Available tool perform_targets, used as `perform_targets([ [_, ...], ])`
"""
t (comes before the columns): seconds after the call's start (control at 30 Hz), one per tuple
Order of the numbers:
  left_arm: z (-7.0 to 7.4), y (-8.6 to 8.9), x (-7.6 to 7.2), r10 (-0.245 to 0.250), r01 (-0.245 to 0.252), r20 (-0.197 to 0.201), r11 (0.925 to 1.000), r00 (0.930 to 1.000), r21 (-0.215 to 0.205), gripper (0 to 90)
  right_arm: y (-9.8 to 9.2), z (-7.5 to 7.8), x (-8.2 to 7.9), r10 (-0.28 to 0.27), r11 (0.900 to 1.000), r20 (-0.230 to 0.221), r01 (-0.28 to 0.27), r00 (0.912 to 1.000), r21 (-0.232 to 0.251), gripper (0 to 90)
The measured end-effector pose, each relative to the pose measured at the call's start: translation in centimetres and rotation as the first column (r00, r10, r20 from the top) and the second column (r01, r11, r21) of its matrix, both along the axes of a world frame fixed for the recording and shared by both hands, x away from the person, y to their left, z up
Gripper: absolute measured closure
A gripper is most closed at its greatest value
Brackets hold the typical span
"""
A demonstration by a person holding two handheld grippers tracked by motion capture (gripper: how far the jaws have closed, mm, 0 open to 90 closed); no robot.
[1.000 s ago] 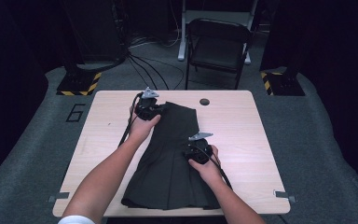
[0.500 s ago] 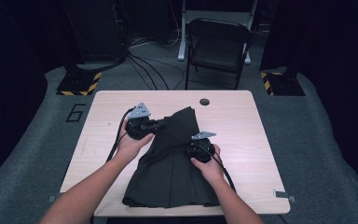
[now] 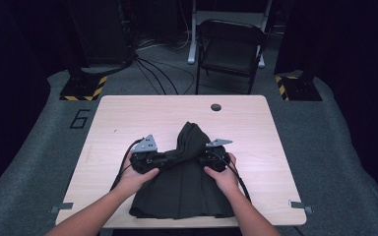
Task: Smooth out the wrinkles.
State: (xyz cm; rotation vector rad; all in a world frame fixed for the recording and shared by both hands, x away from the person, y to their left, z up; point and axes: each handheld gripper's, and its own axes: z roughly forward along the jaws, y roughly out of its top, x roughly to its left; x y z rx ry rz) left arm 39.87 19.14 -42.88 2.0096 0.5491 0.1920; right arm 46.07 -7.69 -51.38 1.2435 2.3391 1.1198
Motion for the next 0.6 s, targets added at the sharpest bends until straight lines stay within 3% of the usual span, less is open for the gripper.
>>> perform_targets([
  [0.1, -1.4, -0.3, -0.6, -0.042, 0.043, -0.020, 0.9985, 0.9989, 0.035, 84.1, -0.5, 0.3, -0.3, 0.004, 1.000, -0.007, -0.004, 1.0000, 0.005, 46.2],
  [0.2, -2.9, -0.7, -1.2, -0.050, 0.053, -0.041, 0.9965, 0.9979, 0.065, 84.0, -0.9, 0.9, -1.0, 0.009, 1.000, -0.021, -0.009, 0.9997, 0.006, 45.2],
  [0.3, -4.2, -0.7, -1.5, -0.063, 0.068, -0.065, 0.9941, 0.9959, 0.085, 84.0, -1.3, 1.4, -1.6, 0.039, 0.999, 0.003, -0.039, 0.9992, -0.017, 44.6],
  [0.5, -5.8, -0.9, -1.9, -0.065, 0.076, -0.093, 0.9905, 0.9935, 0.115, 83.9, -1.5, 2.6, -2.9, 0.071, 0.997, 0.003, -0.071, 0.9974, 0.018, 44.0],
  [0.6, -6.5, -1.1, -2.1, -0.063, 0.077, -0.103, 0.9881, 0.9926, 0.133, 83.8, -1.2, 3.3, -3.8, 0.092, 0.996, 0.038, -0.093, 0.9950, 0.007, 43.4],
])
